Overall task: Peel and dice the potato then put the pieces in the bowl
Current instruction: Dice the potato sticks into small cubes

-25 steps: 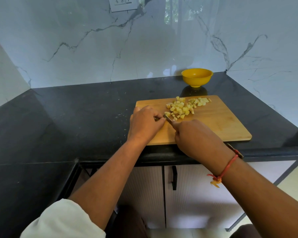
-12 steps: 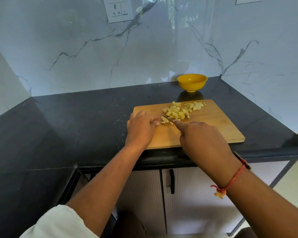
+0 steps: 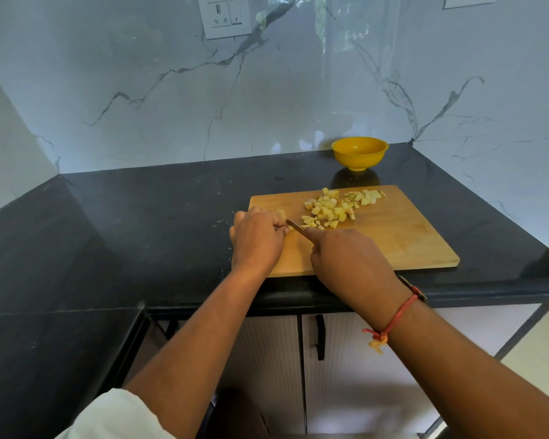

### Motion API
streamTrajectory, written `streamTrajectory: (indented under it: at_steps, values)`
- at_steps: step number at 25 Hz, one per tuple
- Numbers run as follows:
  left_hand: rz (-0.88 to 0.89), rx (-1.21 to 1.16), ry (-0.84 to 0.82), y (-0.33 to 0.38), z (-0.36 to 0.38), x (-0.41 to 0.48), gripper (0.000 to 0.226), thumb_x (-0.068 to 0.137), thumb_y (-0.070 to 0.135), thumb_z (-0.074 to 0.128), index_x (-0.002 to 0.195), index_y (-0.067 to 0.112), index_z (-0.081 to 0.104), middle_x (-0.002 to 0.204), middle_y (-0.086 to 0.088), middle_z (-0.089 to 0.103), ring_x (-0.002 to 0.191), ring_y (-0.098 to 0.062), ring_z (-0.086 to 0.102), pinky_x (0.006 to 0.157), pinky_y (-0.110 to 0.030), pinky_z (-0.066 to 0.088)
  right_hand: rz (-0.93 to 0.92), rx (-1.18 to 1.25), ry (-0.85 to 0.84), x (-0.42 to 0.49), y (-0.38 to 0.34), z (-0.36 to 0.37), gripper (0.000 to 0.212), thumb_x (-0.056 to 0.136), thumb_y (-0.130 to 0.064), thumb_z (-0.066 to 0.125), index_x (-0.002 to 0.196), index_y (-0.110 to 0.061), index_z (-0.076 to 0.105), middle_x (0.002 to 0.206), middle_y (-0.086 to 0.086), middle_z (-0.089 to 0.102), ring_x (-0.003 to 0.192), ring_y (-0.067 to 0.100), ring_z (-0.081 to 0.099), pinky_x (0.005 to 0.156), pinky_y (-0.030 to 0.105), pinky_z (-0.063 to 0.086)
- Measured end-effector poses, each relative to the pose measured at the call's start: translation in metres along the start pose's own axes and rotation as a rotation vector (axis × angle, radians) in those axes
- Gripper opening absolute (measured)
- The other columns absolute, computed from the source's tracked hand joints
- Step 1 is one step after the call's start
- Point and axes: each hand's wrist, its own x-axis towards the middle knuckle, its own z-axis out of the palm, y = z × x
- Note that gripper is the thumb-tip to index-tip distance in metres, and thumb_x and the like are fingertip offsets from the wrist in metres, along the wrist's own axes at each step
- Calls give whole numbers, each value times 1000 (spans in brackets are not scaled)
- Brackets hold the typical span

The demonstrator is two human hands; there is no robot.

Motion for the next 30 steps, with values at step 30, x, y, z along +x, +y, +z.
streamTrajectory:
  at_steps: [30]
  values:
    - [140, -83, -121, 24, 10, 14, 15, 88, 28, 74, 98, 17, 75, 90, 3, 71, 85, -11, 62, 83, -36, 54, 200, 564, -40, 5, 73, -25, 34, 100, -33, 51, 130, -37, 64, 80, -2, 67, 72, 14, 61, 76, 33, 55]
